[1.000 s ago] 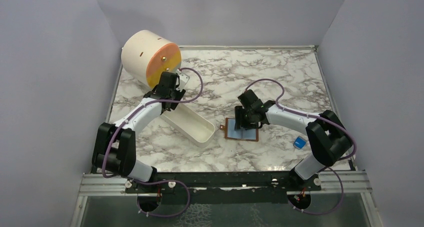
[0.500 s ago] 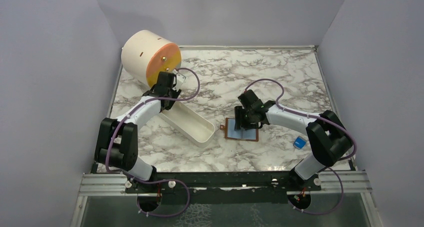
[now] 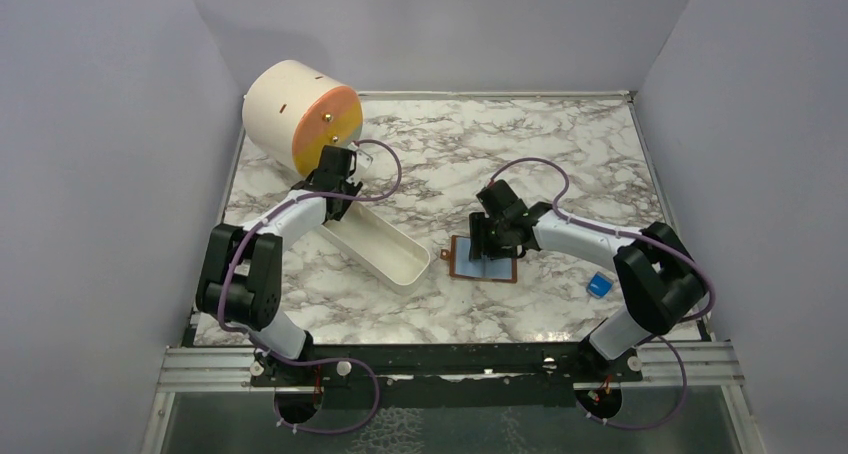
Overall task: Put the credit cards into the card holder
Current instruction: Pick up the credit card from the storage box.
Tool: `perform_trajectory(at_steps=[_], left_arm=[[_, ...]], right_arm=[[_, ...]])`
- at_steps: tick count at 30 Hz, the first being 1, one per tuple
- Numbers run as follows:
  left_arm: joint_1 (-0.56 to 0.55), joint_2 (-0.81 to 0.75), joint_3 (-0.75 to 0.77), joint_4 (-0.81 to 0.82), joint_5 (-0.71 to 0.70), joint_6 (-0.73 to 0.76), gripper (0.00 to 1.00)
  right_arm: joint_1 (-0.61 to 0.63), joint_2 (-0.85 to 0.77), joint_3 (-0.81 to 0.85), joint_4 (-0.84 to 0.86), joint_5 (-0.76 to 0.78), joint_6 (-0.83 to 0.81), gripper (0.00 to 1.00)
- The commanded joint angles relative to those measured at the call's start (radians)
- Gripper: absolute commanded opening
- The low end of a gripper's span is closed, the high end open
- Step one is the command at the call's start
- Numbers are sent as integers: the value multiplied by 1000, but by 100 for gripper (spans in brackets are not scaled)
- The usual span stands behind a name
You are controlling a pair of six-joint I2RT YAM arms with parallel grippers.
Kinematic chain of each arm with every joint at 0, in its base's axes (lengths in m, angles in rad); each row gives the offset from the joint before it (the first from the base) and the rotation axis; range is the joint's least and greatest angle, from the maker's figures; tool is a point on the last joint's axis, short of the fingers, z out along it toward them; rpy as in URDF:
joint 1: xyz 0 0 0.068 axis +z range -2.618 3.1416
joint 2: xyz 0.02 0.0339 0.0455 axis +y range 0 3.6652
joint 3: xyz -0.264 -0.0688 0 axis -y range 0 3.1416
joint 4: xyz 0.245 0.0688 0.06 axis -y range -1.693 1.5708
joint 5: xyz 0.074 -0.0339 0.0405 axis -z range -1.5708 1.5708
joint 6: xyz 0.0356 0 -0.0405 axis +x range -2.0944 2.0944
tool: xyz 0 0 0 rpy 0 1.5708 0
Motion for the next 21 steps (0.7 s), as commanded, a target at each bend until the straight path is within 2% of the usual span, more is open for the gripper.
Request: perform_trajectory(at_steps=[1,21], left_arm=[[6,23,8,17,-46,13,50],[6,7,37,-6,-130,17,35]], right_arm=[[10,-22,-23,18,1,-7,54],[10,-28,-48,37,-5,-20,54]])
